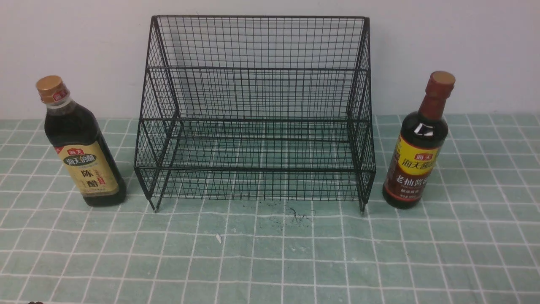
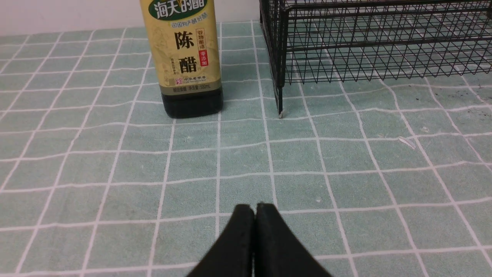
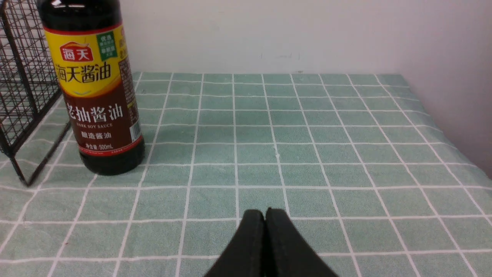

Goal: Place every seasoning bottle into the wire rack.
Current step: Use the right arm to grab the condiment bottle closest to it

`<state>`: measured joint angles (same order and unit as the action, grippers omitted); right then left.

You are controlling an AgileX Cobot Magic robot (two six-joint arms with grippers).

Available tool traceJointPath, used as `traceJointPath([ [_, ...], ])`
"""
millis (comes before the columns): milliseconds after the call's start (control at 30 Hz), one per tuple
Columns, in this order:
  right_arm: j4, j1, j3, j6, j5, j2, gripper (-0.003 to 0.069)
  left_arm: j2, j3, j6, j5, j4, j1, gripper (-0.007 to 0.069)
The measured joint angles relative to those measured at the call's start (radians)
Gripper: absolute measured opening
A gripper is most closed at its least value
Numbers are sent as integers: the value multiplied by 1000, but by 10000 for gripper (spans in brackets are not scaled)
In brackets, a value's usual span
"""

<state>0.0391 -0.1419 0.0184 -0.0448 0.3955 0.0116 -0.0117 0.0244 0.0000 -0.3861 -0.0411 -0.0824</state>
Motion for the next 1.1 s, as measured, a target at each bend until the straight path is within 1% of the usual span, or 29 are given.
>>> traceJointPath([
  [800, 0, 0, 0, 0, 0, 0, -18, 0, 0, 0, 0, 0, 0, -13],
  [867, 15, 0, 0, 4, -12, 0, -18, 0, 0, 0, 0, 0, 0, -13],
  [900, 45, 0, 5, 14, -35, 0, -18, 0, 0, 0, 0, 0, 0, -13],
  [1000, 197, 0, 10, 69, -158, 0, -18, 0, 0, 0, 0, 0, 0, -13],
  [1100, 435, 0, 10, 154, -313, 0, -18, 0, 0, 0, 0, 0, 0, -13],
])
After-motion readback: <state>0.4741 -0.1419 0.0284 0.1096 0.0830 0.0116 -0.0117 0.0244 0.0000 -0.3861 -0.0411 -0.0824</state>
